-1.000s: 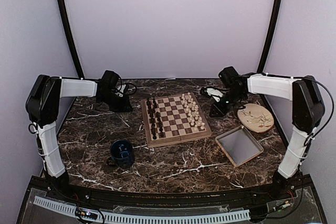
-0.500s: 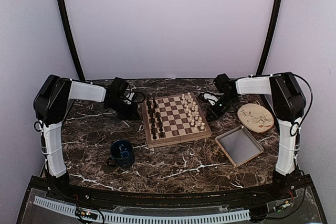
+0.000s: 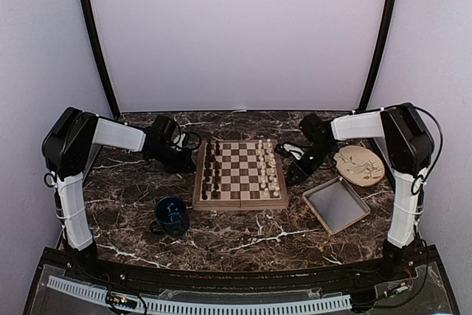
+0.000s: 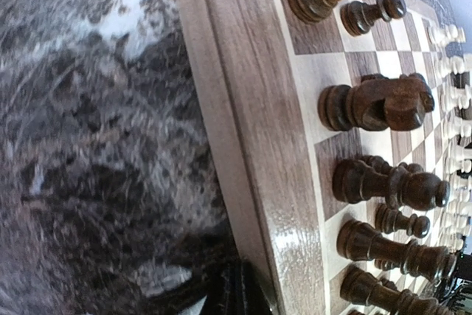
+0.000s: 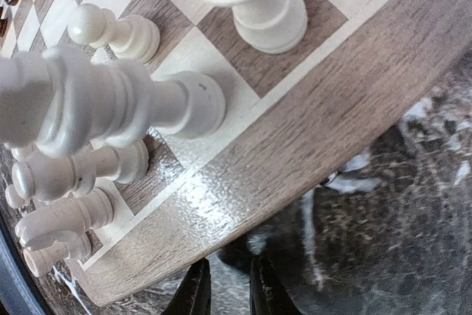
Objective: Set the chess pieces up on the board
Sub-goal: Move the chessboard to the center of the board.
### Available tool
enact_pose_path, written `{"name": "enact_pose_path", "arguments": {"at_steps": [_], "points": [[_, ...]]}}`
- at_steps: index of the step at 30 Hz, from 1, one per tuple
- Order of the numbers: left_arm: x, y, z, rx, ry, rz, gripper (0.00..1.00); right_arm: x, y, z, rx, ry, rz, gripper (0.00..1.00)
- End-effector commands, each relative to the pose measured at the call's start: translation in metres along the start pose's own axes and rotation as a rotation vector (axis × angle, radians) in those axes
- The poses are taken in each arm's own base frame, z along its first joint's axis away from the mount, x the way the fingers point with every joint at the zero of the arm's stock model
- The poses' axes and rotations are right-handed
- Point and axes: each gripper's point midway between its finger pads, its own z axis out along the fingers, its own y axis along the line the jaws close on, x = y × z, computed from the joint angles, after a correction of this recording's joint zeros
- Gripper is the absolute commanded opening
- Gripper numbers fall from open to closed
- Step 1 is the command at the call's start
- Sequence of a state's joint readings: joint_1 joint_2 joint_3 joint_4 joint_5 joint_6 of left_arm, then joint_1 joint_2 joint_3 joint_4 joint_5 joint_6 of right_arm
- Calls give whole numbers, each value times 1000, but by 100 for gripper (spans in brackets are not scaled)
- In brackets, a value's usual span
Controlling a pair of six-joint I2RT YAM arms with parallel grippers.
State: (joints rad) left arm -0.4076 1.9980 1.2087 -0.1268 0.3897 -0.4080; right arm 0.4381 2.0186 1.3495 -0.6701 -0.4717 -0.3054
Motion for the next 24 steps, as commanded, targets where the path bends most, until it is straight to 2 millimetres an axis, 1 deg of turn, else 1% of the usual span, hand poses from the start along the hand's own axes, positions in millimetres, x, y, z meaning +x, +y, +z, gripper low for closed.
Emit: {"name": "enact_pose_path", "arguments": {"at_steps": [1,6,7,16,21,24], "points": [[31,-34,-6,96,48,-6,1,-7,51,-1,-157,-40,-73,21],[48,-39,-11,88,60,-3,1,3,66,0,-200,-20,-90,21],[52,-39,-12,85,62,-3,1,7,68,1,-207,-12,-86,21],[75,-48,-17,83,78,8,0,32,74,-1,-211,29,-91,21],[87,-53,-16,72,98,21,0,32,73,-8,-184,17,-102,21],[87,-51,-20,56,92,23,0,28,70,-19,-151,-4,-108,21]]}}
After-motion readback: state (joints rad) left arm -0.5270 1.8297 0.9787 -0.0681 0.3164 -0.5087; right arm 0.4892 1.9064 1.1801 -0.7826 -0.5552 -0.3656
